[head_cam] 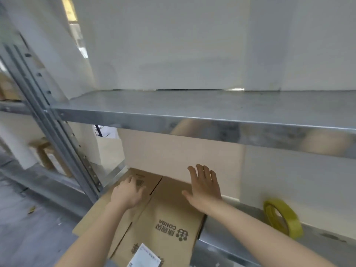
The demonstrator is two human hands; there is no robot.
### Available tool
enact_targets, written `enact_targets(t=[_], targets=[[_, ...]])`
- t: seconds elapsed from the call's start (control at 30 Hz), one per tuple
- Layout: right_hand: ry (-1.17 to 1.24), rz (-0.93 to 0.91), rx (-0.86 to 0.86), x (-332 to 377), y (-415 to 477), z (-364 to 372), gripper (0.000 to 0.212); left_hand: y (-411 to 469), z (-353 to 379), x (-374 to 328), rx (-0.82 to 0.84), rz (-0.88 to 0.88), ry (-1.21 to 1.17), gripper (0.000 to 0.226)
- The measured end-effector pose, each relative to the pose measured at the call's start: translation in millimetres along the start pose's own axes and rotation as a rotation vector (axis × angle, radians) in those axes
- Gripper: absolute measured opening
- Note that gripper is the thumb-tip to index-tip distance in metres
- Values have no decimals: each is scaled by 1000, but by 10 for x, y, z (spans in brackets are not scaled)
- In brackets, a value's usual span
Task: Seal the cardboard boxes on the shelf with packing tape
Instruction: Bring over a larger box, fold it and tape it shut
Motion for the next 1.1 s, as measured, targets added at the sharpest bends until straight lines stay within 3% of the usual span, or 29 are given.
enact_targets(t=[0.23,0.47,0.57,0.8,0.93,1.1], targets=[[4,30,174,109,488,593,75,802,227,558,145,-62,-35,67],[-51,166,268,75,483,873,78,1303,590,958,245,-156,-56,128],[-76,293,251,31,384,864,79,1377,596,1001,239,-166,-42,142],[-95,575,300,-71,126,869,81,1305,431,1052,198,-179,-227,128],[201,653,306,-101,-18,881,76,1171,181,1105,71,-164,-406,98],[485,579,127,-146,-98,537,77,897,-109,1110,-26,-245,-481,82]])
Point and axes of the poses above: each hand's wrist, its own y-axis towards the middle knuckle, its own z-axis out of the palm, x = y × z, the point moved 2 cm from there along y, towards the middle knuckle, and after that the axes turned 3 degrees about x, right-handed, at the moved point
